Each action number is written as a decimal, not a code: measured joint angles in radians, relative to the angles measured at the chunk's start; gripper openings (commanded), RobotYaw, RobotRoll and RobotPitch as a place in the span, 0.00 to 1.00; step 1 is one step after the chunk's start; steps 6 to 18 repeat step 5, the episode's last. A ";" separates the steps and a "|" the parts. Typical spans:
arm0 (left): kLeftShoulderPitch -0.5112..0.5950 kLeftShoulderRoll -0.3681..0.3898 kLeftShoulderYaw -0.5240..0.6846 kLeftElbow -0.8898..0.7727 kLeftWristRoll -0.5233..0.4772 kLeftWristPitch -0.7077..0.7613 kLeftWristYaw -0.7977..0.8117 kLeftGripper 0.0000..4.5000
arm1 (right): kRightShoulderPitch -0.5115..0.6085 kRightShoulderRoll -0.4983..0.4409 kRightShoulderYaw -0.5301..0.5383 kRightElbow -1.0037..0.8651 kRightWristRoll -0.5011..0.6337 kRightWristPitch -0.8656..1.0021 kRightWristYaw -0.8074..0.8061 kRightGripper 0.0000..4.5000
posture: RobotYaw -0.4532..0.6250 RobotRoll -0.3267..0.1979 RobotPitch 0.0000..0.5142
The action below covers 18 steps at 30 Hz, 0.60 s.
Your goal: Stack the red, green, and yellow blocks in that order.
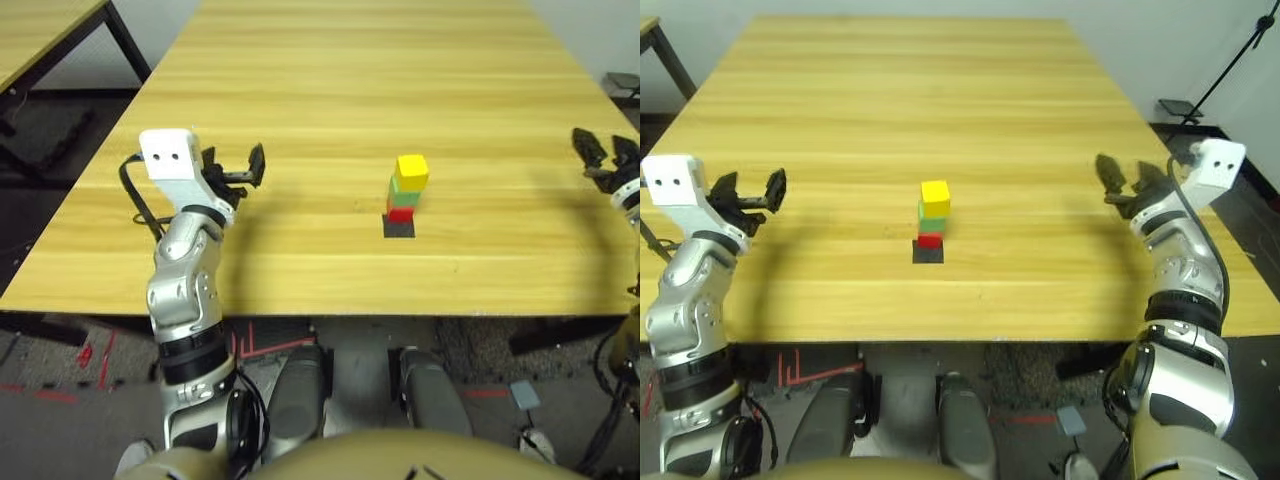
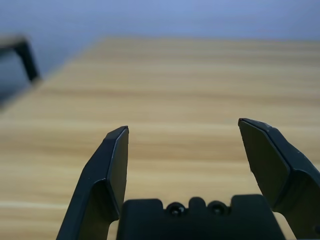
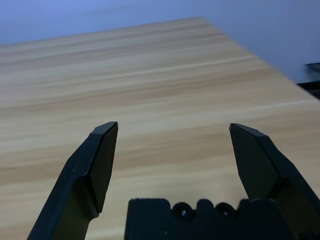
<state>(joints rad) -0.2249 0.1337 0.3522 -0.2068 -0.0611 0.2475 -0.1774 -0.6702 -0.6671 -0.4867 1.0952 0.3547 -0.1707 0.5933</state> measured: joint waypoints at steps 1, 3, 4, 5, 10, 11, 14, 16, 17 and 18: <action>0.021 0.008 0.002 0.034 0.017 -0.065 0.018 0.99 | -0.004 -0.002 0.002 0.035 -0.011 -0.028 -0.013 1.00 | 0.57 0.32 0.18; 0.048 0.024 0.003 0.104 0.053 -0.173 0.061 0.99 | -0.014 -0.004 0.006 0.092 -0.030 -0.066 -0.035 1.00 | 0.58 0.32 0.18; 0.058 0.035 0.001 0.145 0.077 -0.226 0.088 0.99 | -0.021 -0.005 0.010 0.115 -0.041 -0.086 -0.042 1.00 | 0.58 0.32 0.17; 0.064 0.042 0.000 0.171 0.094 -0.260 0.107 0.99 | -0.024 -0.005 0.014 0.127 -0.052 -0.100 -0.045 1.00 | 0.58 0.31 0.17; 0.064 0.042 0.000 0.171 0.094 -0.260 0.107 0.99 | -0.024 -0.005 0.014 0.127 -0.052 -0.100 -0.045 1.00 | 0.58 0.31 0.17; 0.064 0.042 0.000 0.171 0.094 -0.260 0.107 0.99 | -0.024 -0.005 0.014 0.127 -0.052 -0.100 -0.045 1.00 | 0.58 0.31 0.17; 0.064 0.042 0.000 0.171 0.094 -0.260 0.107 0.99 | -0.024 -0.005 0.014 0.127 -0.052 -0.100 -0.045 1.00 | 0.58 0.31 0.17; 0.064 0.042 0.000 0.171 0.094 -0.260 0.107 0.99 | -0.024 -0.005 0.014 0.127 -0.052 -0.100 -0.045 1.00 | 0.58 0.31 0.17; 0.064 0.042 0.000 0.171 0.094 -0.260 0.107 0.99 | -0.024 -0.005 0.014 0.127 -0.052 -0.100 -0.045 1.00 | 0.58 0.31 0.17; 0.064 0.042 0.000 0.171 0.094 -0.260 0.107 0.99 | -0.024 -0.005 0.014 0.127 -0.052 -0.100 -0.045 1.00 | 0.58 0.31 0.17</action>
